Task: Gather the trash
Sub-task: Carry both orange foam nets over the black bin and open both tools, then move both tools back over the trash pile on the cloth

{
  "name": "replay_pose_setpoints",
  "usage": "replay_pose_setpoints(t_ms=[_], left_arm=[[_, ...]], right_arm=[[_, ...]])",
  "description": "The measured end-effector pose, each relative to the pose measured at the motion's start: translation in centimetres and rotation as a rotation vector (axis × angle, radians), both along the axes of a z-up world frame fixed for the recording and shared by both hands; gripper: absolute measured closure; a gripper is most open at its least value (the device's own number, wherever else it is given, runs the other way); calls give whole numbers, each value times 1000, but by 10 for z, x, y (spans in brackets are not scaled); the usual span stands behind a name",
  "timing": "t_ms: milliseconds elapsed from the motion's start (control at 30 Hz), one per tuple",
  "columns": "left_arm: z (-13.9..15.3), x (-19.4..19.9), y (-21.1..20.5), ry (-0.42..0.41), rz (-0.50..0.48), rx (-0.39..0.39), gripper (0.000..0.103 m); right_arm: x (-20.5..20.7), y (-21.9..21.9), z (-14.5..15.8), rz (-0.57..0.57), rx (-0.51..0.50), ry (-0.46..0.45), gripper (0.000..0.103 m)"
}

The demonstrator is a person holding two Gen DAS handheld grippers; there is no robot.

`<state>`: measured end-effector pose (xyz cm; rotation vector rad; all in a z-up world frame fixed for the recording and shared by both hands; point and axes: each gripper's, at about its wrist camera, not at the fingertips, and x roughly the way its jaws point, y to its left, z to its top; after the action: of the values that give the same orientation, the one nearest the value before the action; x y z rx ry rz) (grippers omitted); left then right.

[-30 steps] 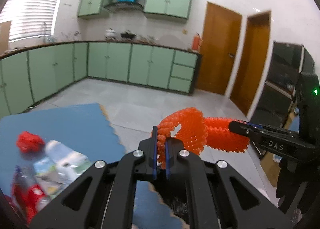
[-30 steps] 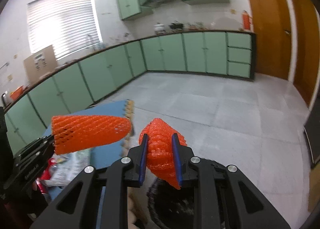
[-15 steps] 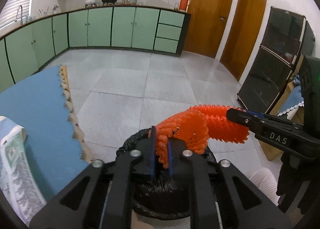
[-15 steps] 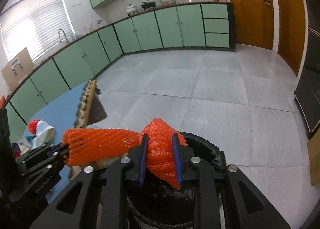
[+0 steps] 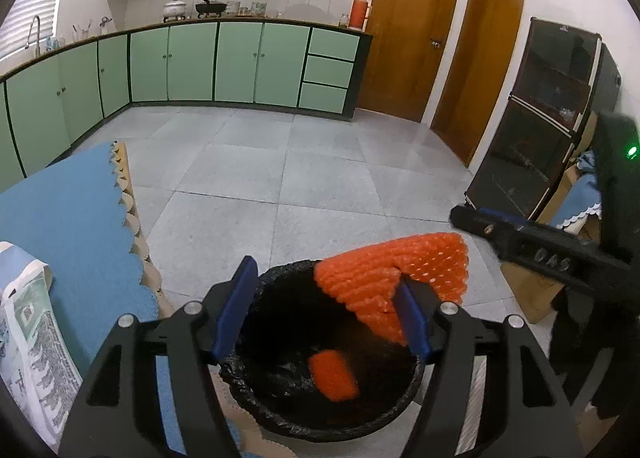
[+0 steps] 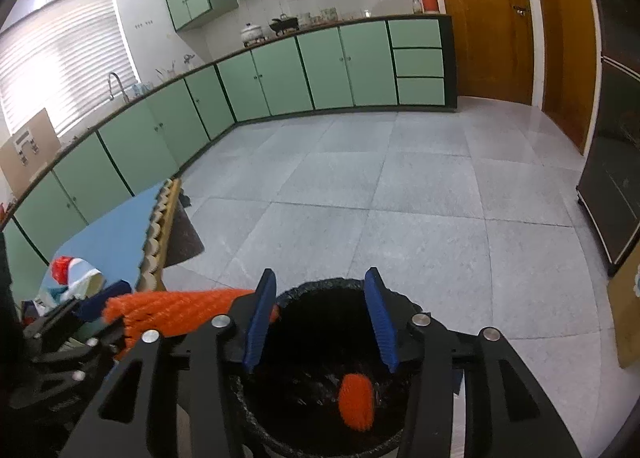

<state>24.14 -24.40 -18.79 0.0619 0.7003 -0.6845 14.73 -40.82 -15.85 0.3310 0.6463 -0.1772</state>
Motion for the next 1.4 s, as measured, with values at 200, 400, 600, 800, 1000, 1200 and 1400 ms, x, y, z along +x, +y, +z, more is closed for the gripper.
replay_pose_setpoints(t_ms=[200, 400, 600, 800, 1000, 1200, 1400], left_arm=[[-14, 12, -11, 96, -17, 59, 37], [-24, 16, -14, 134, -17, 98, 37], [-37, 22, -24, 225, -29, 150, 39], [-40, 21, -28, 264, -49, 140, 39], [-32, 17, -21, 220, -37, 134, 39], [-3, 6, -2, 119, 20, 92, 39], [38, -16, 45, -10, 116, 53, 39]], right_arm=[[-1, 3, 4, 7, -1, -8, 56], [0, 1, 5, 4, 11, -11, 56], [0, 0, 4, 3, 18, -11, 56], [0, -1, 5, 2, 22, -13, 56], [-1, 1, 6, 4, 23, -19, 56], [-5, 9, 13, 20, 24, -44, 56], [-9, 35, 29, 86, 33, -97, 56]])
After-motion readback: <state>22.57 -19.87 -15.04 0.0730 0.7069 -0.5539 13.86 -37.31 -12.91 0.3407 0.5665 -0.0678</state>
